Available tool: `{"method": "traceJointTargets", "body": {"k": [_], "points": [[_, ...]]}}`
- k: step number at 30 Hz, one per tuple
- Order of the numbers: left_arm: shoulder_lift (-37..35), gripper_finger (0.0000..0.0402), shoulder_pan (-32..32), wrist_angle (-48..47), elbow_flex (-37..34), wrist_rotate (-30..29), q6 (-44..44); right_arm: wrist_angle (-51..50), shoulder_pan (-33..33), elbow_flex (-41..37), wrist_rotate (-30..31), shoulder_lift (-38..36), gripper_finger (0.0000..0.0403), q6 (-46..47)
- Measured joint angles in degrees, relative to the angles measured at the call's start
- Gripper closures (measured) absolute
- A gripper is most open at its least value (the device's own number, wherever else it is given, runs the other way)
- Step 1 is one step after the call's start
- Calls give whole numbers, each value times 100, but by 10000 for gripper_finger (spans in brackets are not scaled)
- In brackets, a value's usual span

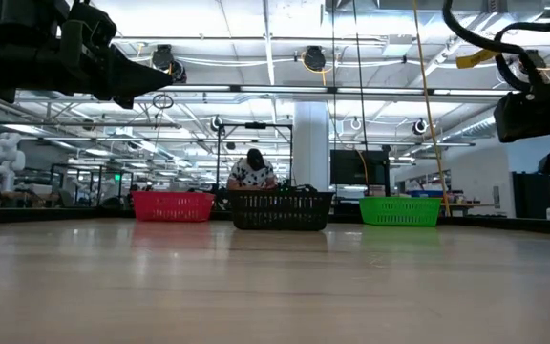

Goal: Sort Halloween decoration
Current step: Put the violet spider toy into the green bin

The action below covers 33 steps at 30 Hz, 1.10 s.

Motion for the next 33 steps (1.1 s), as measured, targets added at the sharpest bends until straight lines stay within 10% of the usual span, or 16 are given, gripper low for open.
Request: {"method": "traceJointTargets", "body": {"k": [14,33], "points": [[2,402,0,63,0,0,-35,-822,-2367,828,1241,-739,400,-2127],[2,402,0,55,0,1,-39,667,-8089,1633,134,568,400,-5876]]}}
